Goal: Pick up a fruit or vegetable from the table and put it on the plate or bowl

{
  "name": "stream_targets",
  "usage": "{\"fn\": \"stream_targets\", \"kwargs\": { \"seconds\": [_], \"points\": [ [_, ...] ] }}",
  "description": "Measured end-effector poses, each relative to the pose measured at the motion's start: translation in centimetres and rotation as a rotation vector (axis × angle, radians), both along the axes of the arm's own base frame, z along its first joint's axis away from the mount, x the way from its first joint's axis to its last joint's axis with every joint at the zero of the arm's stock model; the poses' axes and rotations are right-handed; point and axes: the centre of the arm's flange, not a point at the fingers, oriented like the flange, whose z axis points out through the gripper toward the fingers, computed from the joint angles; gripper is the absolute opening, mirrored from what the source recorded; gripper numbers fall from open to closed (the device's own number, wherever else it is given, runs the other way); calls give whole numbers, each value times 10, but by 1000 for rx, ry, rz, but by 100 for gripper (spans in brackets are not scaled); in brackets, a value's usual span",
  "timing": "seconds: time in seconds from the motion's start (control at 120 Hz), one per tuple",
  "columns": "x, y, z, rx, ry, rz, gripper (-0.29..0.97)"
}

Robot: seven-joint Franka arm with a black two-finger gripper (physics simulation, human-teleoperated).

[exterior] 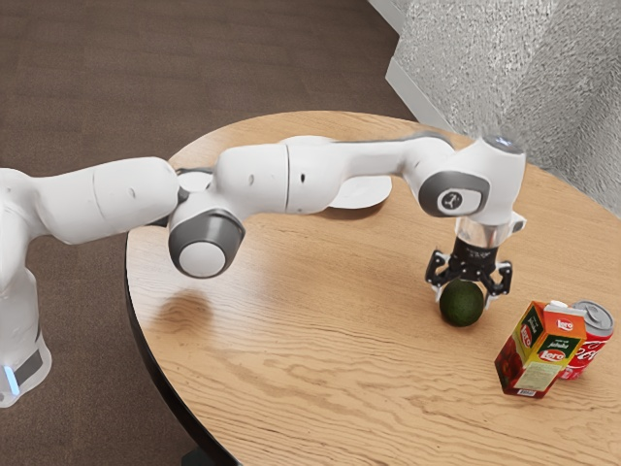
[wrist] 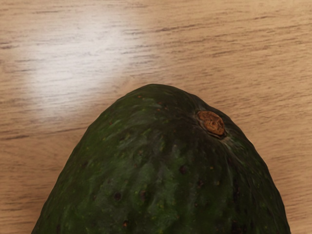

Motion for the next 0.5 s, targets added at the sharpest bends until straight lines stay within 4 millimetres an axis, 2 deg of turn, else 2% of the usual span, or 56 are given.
{"fn": "stream_targets", "kwargs": {
  "seconds": [0.308,0.5],
  "points": [
    [1,-2,-14,-9,17,-3,66],
    [0,-2,-13,-8,23,-4,33]
  ]
}}
